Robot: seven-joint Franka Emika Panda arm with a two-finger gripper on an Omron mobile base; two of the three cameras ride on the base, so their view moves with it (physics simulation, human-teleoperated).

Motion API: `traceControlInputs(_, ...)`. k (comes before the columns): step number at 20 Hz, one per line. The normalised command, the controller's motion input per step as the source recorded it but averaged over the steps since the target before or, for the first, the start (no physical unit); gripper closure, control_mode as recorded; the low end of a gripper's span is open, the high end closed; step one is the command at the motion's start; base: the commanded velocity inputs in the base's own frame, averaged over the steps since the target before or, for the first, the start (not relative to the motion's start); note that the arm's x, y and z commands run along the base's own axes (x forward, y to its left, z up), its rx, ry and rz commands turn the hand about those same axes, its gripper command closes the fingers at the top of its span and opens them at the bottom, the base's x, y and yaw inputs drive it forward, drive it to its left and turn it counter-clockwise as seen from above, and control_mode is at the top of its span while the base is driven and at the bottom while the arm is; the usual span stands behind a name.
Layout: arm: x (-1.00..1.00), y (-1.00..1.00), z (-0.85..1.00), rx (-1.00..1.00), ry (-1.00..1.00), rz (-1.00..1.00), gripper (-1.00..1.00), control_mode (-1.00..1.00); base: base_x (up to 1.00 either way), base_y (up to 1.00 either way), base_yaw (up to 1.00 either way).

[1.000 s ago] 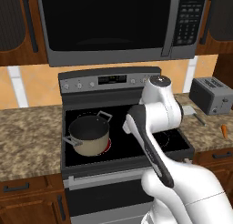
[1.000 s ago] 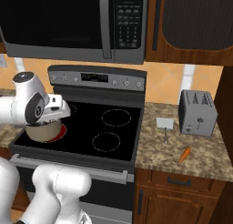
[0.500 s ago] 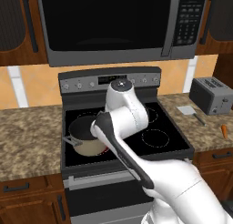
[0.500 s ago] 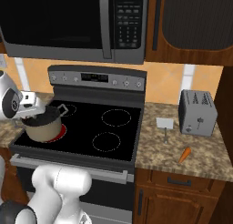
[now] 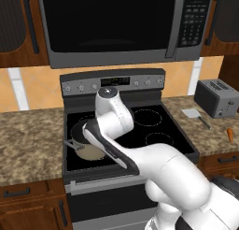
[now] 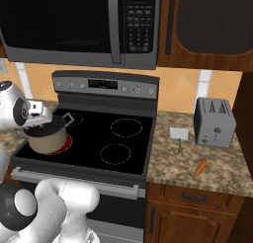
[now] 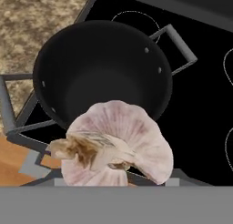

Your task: Put the carrot and garlic in the pot. Retrieve the spatula and lightly stir the vegetables in the pot.

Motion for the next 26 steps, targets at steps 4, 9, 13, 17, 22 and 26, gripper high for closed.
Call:
traceControlInputs(4, 0.56, 0.07, -0.44, 0.0, 0.03, -0.05, 1.0, -1.0, 0.0, 0.0, 0.0)
traceControlInputs(9, 0.49, 0.14, -0.41, 0.0, 0.04, -0.05, 1.0, -1.0, 0.0, 0.0, 0.0)
traceControlInputs(13, 0.36, 0.11, -0.33, 0.0, 0.04, -0.05, 1.0, -1.0, 0.0, 0.0, 0.0)
traceControlInputs(17, 0.14, 0.15, -0.24, 0.0, 0.01, -0.05, 1.0, -1.0, 0.0, 0.0, 0.0)
traceControlInputs(22, -0.06, 0.05, 0.13, 0.0, -0.03, -0.04, -1.0, -1.0, 0.0, 0.0, 0.0)
traceControlInputs(26, -0.26, -0.18, 0.62, 0.0, -0.14, -0.01, -1.0, -1.0, 0.0, 0.0, 0.0)
